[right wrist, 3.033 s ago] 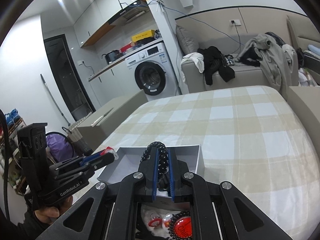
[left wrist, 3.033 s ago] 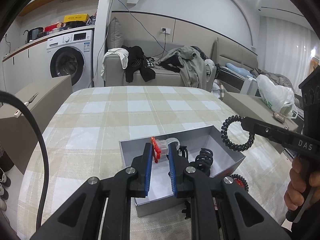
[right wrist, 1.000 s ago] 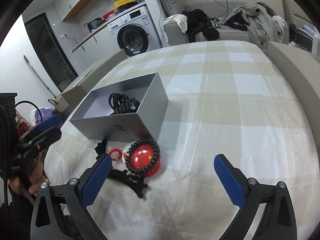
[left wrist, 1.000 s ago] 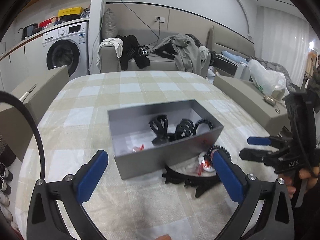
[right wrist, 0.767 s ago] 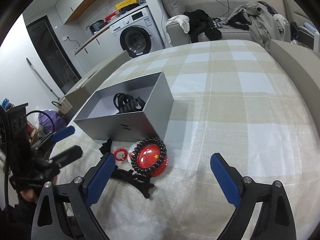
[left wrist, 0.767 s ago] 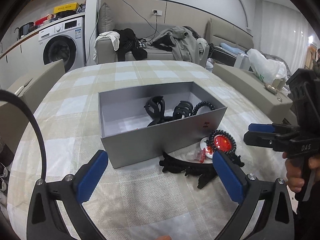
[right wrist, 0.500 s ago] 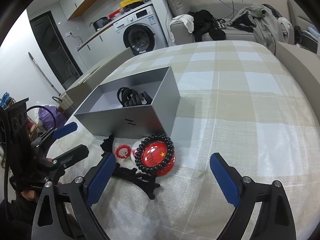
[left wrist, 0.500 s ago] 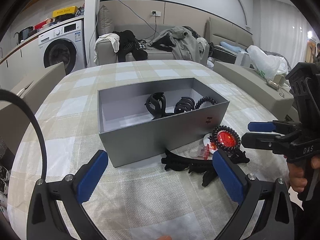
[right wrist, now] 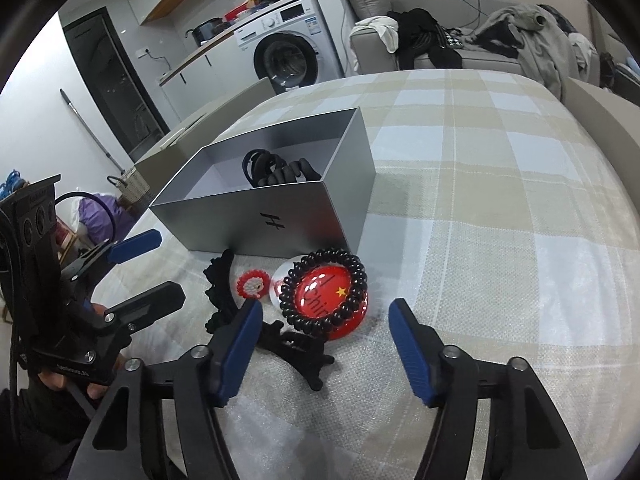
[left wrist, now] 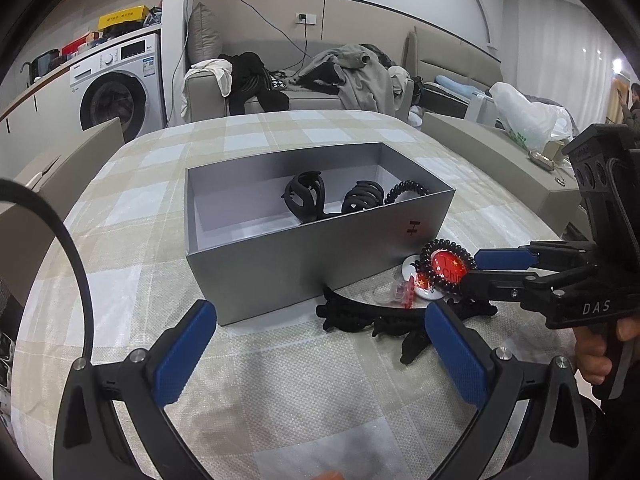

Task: Organize jewelry
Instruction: 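Grasp the black bead bracelet around the red badge with the right tool, then lift the black bead bracelet off the red badge with the right tool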

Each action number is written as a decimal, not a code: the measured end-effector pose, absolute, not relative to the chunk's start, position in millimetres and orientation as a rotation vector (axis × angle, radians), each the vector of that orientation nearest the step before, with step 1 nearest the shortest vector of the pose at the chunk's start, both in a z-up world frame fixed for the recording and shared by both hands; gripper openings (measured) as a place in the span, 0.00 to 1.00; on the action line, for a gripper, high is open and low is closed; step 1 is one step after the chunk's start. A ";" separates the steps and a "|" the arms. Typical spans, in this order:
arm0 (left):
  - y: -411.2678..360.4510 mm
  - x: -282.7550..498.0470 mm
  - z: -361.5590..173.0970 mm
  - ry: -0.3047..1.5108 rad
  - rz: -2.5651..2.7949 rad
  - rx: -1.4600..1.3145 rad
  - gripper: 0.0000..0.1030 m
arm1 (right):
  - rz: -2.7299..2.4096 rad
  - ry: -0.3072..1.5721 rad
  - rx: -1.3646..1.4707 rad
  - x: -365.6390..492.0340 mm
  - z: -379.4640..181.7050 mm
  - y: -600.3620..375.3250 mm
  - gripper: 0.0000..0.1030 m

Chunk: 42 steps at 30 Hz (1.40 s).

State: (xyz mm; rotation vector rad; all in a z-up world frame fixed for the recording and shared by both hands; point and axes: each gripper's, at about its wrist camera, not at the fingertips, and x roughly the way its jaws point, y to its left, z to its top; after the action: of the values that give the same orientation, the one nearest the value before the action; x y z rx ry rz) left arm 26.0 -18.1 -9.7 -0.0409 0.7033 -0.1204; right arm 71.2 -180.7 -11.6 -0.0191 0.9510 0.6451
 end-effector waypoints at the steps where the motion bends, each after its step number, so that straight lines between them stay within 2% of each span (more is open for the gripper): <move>1: -18.1 26.0 -9.7 0.704 -0.121 -0.041 0.99 | 0.646 0.954 -0.014 71.9 -11.9 -181.5 0.59; 5: -18.4 26.0 -9.8 0.705 -0.121 -0.043 0.99 | 0.632 0.959 -0.016 73.6 -13.0 -181.6 0.48; 8: -18.6 25.9 -9.7 0.704 -0.120 -0.043 0.99 | 0.625 0.954 -0.019 73.7 -12.7 -182.5 0.28; 9: -19.0 25.6 -9.8 0.705 -0.121 -0.041 0.99 | 0.609 0.948 -0.030 73.6 -12.7 -182.6 0.16; 11: -18.7 25.5 -9.7 0.704 -0.120 -0.041 0.99 | 0.605 0.948 -0.027 74.7 -12.9 -184.3 0.09; 24: -18.6 26.2 -10.2 0.705 -0.124 -0.051 0.99 | 0.648 0.826 0.018 65.9 9.0 -189.3 0.08; 34: -13.6 26.6 -10.0 0.709 -0.127 -0.064 0.99 | 0.600 0.913 -0.054 73.0 -8.9 -182.4 0.08; 37: -13.5 27.1 -9.9 0.709 -0.127 -0.060 0.99 | 0.592 0.929 -0.088 72.5 -12.7 -178.1 0.11; 42: -13.4 27.1 -9.9 0.709 -0.126 -0.059 0.99 | 0.576 0.913 -0.133 69.2 -14.6 -173.9 0.12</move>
State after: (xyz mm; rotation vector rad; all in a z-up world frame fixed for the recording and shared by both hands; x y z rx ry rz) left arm 27.1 -13.4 -9.9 -0.0587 0.7089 -0.1264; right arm 69.2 -173.9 -14.6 -0.1332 0.9135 0.5763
